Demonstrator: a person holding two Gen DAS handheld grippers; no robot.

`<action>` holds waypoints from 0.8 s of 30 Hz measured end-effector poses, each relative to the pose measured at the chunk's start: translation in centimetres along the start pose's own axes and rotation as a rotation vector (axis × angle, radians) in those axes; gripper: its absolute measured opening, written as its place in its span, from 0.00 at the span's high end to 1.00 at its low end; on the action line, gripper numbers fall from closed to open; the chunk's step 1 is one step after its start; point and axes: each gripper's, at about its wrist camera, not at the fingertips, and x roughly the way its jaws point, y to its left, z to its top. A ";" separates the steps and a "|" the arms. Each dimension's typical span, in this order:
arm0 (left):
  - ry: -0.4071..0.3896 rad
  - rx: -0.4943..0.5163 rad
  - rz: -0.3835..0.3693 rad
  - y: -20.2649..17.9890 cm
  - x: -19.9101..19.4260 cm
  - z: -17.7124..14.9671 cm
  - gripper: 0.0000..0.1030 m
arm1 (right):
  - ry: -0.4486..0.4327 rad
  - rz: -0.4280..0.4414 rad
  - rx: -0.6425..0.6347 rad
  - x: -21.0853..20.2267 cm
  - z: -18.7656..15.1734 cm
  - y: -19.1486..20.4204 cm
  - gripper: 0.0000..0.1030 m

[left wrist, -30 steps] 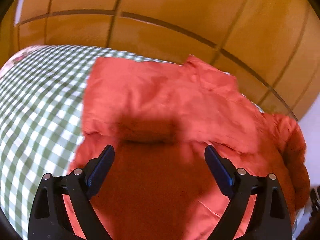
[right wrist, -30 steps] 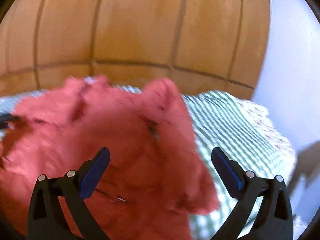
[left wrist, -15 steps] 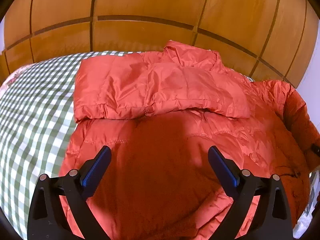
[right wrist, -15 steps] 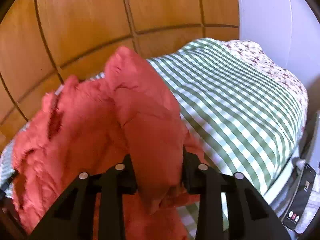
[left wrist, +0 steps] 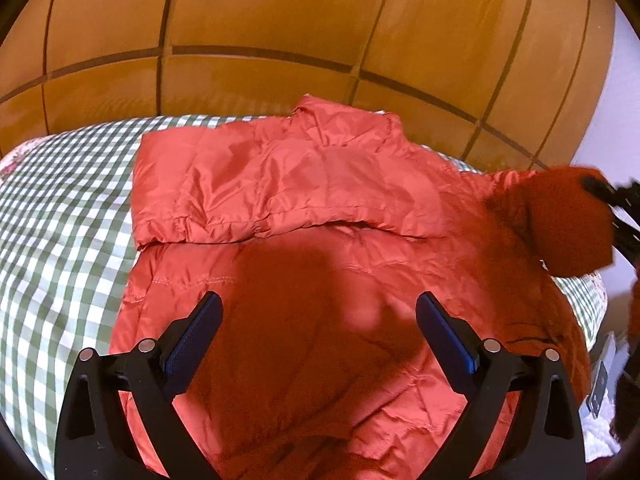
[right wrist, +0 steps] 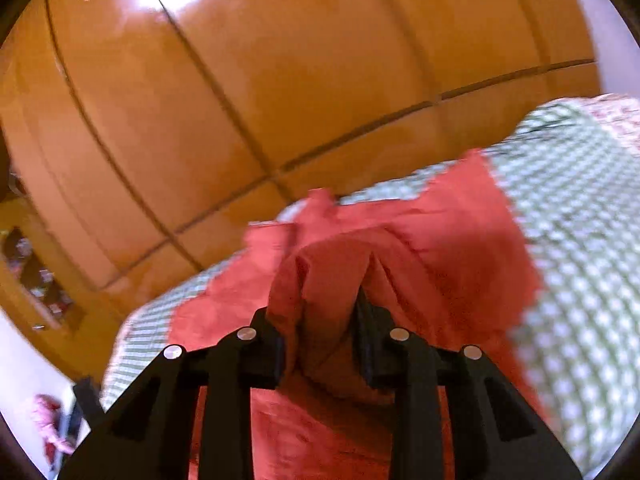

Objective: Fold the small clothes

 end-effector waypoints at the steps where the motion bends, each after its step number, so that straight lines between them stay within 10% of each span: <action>1: -0.004 0.002 -0.006 -0.1 -0.2 0.0 0.07 | 0.011 0.042 0.003 1.0 -0.1 0.6 0.74; 8: -0.006 -0.008 -0.046 -0.7 -1.0 -0.1 0.07 | 0.146 0.119 -0.118 9.8 -3.7 4.5 0.68; 10: -0.003 -0.005 -0.054 -0.9 -1.1 -0.1 0.07 | 0.192 0.107 -0.149 11.3 -5.4 4.4 0.37; 17: 0.026 -0.024 -0.111 -1.6 0.1 0.2 0.07 | 0.027 0.065 -0.139 5.2 -6.3 0.0 0.11; 24: 0.065 -0.035 -0.239 -4.6 3.5 2.2 0.07 | -0.167 -0.443 -0.082 0.8 -5.1 -6.3 0.03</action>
